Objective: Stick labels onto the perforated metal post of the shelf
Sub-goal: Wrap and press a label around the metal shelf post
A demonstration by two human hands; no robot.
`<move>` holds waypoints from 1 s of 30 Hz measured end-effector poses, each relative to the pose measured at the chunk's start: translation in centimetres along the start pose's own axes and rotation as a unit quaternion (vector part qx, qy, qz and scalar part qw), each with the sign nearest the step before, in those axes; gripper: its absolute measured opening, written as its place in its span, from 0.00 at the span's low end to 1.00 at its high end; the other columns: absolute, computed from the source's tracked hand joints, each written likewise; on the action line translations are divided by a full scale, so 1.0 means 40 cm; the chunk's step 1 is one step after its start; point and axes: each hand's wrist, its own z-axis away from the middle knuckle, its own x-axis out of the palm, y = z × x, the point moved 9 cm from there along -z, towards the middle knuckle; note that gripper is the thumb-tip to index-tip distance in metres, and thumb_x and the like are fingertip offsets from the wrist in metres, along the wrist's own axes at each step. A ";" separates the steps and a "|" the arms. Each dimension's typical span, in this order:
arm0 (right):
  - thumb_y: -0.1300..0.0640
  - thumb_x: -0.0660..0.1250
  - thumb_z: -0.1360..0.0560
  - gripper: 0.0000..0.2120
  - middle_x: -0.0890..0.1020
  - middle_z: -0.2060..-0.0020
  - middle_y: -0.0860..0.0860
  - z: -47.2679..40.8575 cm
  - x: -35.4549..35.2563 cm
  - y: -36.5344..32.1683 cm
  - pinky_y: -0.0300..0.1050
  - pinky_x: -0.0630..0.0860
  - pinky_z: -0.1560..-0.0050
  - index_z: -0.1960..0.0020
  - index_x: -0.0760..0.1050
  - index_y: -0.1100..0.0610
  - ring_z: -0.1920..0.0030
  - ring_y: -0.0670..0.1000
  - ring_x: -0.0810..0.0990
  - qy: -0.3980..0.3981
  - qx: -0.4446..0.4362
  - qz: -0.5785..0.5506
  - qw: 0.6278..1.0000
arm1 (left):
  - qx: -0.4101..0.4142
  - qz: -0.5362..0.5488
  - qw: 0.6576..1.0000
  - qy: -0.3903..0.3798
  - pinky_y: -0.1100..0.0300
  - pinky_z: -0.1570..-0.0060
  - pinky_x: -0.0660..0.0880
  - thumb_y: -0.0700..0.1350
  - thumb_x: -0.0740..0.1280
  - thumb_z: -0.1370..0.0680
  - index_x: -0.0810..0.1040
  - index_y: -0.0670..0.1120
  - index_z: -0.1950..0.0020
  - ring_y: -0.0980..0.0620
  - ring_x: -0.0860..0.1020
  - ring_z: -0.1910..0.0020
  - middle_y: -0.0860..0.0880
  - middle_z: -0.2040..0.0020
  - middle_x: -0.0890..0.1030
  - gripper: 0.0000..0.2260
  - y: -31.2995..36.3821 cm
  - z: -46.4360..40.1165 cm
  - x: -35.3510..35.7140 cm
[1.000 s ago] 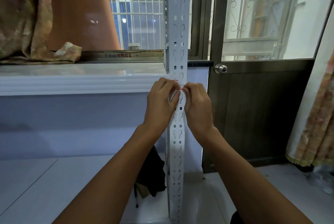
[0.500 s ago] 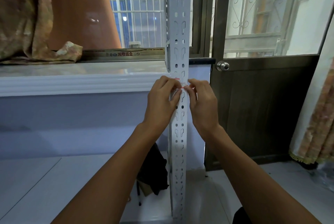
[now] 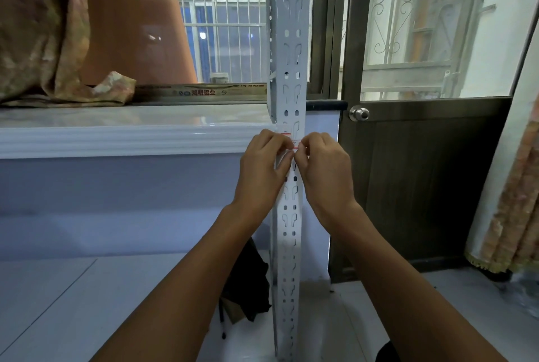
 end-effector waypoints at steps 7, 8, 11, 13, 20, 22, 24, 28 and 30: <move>0.63 0.68 0.23 0.03 0.79 0.61 0.58 -0.022 0.026 -0.013 0.49 0.76 0.62 0.53 0.77 0.64 0.64 0.55 0.77 -0.024 -0.037 0.075 0.996 | 0.009 -0.006 1.000 -0.005 0.53 0.49 0.78 0.36 0.71 0.23 0.81 0.43 0.49 0.51 0.78 0.50 0.49 0.50 0.79 0.05 -0.002 0.000 0.003; 0.62 0.67 0.22 0.04 0.79 0.60 0.58 -0.027 0.030 -0.010 0.48 0.75 0.61 0.52 0.76 0.64 0.63 0.55 0.77 -0.034 -0.039 0.071 0.996 | 0.011 -0.008 1.000 -0.006 0.53 0.49 0.79 0.36 0.71 0.23 0.81 0.43 0.49 0.51 0.78 0.50 0.49 0.50 0.79 0.05 -0.002 -0.001 0.003; 0.61 0.66 0.22 0.05 0.77 0.59 0.57 -0.034 0.030 -0.003 0.45 0.72 0.61 0.52 0.74 0.63 0.62 0.54 0.74 -0.046 -0.055 0.052 0.996 | 0.009 -0.009 1.000 -0.008 0.52 0.48 0.79 0.36 0.71 0.23 0.82 0.43 0.48 0.50 0.79 0.50 0.48 0.50 0.80 0.05 -0.002 -0.002 0.003; 0.61 0.66 0.22 0.05 0.76 0.59 0.57 -0.037 0.034 -0.001 0.46 0.73 0.62 0.52 0.73 0.63 0.62 0.53 0.73 -0.057 -0.077 0.041 0.995 | 0.011 -0.005 1.000 -0.009 0.52 0.48 0.79 0.36 0.71 0.23 0.82 0.43 0.48 0.50 0.79 0.50 0.48 0.50 0.79 0.05 -0.003 -0.003 0.003; 0.64 0.68 0.22 0.04 0.76 0.56 0.56 -0.028 0.003 0.046 0.44 0.76 0.59 0.51 0.73 0.62 0.60 0.52 0.75 -0.030 -0.077 -0.044 0.996 | 0.014 -0.019 1.000 -0.014 0.59 0.49 0.77 0.39 0.72 0.22 0.81 0.43 0.49 0.51 0.78 0.50 0.48 0.50 0.79 0.04 -0.001 -0.003 0.002; 0.62 0.67 0.20 0.04 0.78 0.53 0.56 -0.009 -0.010 0.046 0.43 0.78 0.56 0.47 0.75 0.63 0.58 0.52 0.77 -0.023 -0.108 -0.039 0.993 | 0.010 -0.018 1.000 -0.009 0.61 0.49 0.76 0.39 0.72 0.22 0.81 0.43 0.49 0.52 0.78 0.50 0.48 0.50 0.79 0.03 0.000 -0.001 0.001; 0.60 0.67 0.20 0.09 0.81 0.50 0.58 0.010 -0.009 0.047 0.45 0.80 0.50 0.42 0.77 0.64 0.53 0.54 0.81 -0.035 -0.132 -0.025 0.990 | 0.010 -0.020 1.000 -0.004 0.62 0.49 0.76 0.40 0.72 0.22 0.81 0.43 0.49 0.53 0.78 0.50 0.48 0.50 0.79 0.03 0.001 0.000 0.001; 0.61 0.70 0.21 0.12 0.83 0.47 0.58 0.017 -0.011 0.044 0.47 0.81 0.45 0.40 0.79 0.64 0.48 0.55 0.83 -0.025 -0.132 -0.047 0.990 | 0.014 -0.022 1.000 -0.001 0.63 0.49 0.76 0.40 0.72 0.22 0.81 0.43 0.49 0.53 0.78 0.50 0.49 0.50 0.79 0.03 -0.003 0.001 0.002; 0.62 0.71 0.21 0.10 0.84 0.48 0.57 0.012 -0.016 0.038 0.47 0.81 0.44 0.41 0.80 0.63 0.48 0.55 0.83 -0.010 -0.122 -0.066 0.990 | 0.015 -0.019 1.000 -0.003 0.63 0.49 0.76 0.40 0.72 0.22 0.81 0.44 0.49 0.54 0.77 0.50 0.50 0.50 0.79 0.03 -0.005 0.001 0.002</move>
